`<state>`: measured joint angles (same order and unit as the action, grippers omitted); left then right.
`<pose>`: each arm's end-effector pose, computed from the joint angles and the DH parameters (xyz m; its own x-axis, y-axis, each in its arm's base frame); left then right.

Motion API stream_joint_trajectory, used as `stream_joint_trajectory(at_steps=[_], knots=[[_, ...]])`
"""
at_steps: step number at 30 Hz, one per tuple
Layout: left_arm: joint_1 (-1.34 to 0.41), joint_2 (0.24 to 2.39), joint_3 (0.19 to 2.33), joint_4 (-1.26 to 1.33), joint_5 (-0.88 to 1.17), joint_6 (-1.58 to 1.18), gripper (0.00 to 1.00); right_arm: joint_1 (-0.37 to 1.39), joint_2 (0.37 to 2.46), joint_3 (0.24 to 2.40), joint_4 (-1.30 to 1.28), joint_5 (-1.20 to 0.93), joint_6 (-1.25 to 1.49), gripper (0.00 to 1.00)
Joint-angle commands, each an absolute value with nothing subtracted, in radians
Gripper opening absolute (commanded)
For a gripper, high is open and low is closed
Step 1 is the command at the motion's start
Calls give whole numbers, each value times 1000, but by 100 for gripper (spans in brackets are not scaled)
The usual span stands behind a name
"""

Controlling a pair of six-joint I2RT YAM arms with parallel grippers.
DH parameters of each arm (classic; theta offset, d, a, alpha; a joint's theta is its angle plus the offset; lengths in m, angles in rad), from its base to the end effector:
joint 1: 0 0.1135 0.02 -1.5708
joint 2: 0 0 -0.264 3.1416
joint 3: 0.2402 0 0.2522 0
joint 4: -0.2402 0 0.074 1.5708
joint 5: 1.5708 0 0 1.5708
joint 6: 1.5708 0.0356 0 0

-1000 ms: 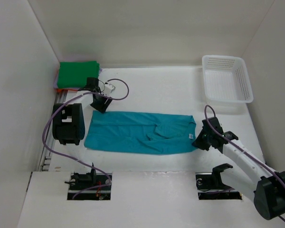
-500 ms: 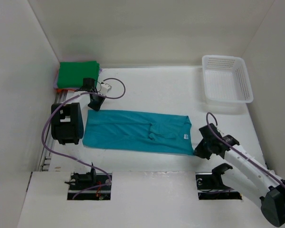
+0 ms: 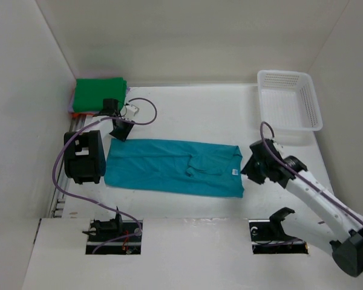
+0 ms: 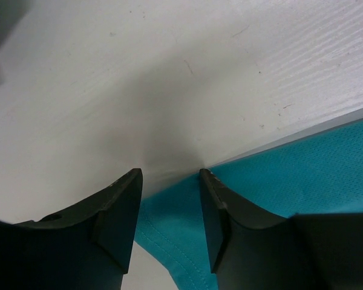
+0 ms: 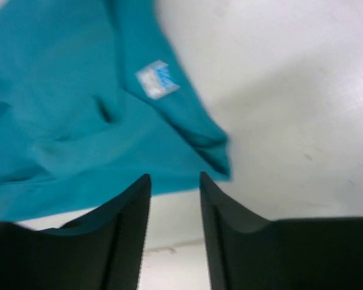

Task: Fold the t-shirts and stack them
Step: Rotate the tshirt 90 degrees

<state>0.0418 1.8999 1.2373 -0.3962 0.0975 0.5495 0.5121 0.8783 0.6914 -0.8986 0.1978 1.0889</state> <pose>0.3888 0.0128 0.1645 -0.7396 0.4893 -0.4621 0.4601 0.8687 0.1835 0.1378 0.0694 0.2338 -0.7123 0.5963 -0.3702 0.4976 0.8010 0.3328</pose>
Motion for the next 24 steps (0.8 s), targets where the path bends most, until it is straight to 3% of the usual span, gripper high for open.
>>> stream_joint_trajectory(at_steps=[1, 7, 15, 17, 24], knots=[[54, 1914, 1218, -477, 77, 546, 43, 495, 1058, 826, -726, 236, 932, 46], [64, 1885, 1233, -515, 68, 545, 51, 357, 1464, 1041, -543, 173, 747, 58], [81, 1835, 1238, -557, 55, 543, 55, 275, 1764, 1198, -574, 132, 666, 59], [84, 1829, 1238, -564, 45, 540, 55, 274, 1799, 1218, -598, 101, 641, 57], [114, 1806, 1250, -597, 41, 518, 57, 263, 1896, 1351, -721, 51, 560, 26]])
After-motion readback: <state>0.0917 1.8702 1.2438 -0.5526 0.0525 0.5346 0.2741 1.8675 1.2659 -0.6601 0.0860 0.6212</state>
